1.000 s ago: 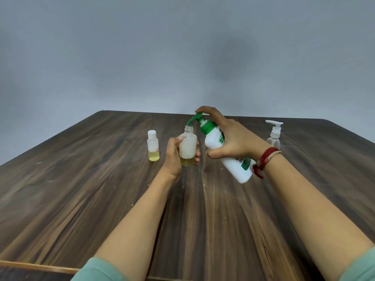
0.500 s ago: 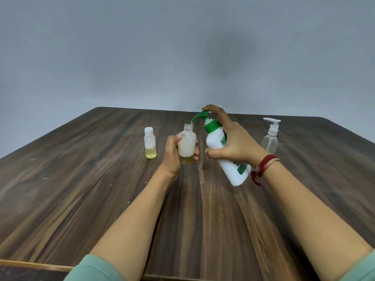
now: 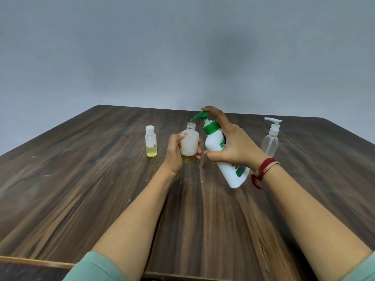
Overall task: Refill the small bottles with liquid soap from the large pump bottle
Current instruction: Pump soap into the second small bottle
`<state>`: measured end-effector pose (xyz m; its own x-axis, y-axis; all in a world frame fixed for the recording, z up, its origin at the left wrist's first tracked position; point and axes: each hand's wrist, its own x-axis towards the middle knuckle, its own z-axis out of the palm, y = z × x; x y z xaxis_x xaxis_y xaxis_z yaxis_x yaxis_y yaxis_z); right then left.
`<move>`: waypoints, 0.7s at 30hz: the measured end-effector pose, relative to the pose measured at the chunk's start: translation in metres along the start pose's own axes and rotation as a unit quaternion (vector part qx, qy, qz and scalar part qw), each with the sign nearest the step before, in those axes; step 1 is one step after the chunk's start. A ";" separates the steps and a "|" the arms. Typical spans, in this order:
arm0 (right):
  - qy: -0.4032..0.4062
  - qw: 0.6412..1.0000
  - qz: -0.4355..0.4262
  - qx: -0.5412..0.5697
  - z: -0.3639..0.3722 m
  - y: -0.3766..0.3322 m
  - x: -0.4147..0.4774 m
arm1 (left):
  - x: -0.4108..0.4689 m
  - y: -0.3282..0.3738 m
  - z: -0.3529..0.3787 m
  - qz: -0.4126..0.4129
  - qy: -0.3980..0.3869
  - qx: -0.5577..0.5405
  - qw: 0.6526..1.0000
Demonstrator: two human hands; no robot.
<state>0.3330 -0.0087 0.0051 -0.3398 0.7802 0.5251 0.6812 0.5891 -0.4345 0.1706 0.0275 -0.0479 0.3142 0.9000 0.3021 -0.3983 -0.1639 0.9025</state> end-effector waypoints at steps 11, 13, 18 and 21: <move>0.020 1.000 0.003 0.010 0.006 -0.001 -0.002 | 0.001 -0.001 0.002 0.000 0.006 -0.011 1.000; 0.009 1.000 0.004 0.007 0.006 -0.001 -0.002 | 0.001 -0.001 0.002 0.000 0.006 -0.014 1.000; -0.007 1.000 0.002 0.012 0.005 -0.002 -0.002 | 0.002 -0.001 0.000 0.005 0.005 -0.017 1.000; -0.006 1.000 0.002 0.006 0.004 -0.003 -0.002 | 0.001 -0.001 0.000 0.002 0.008 -0.018 1.000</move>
<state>0.3294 -0.0115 0.0020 -0.3442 0.7853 0.5147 0.6749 0.5880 -0.4458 0.1710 0.0290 -0.0485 0.2981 0.9059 0.3009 -0.4308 -0.1536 0.8893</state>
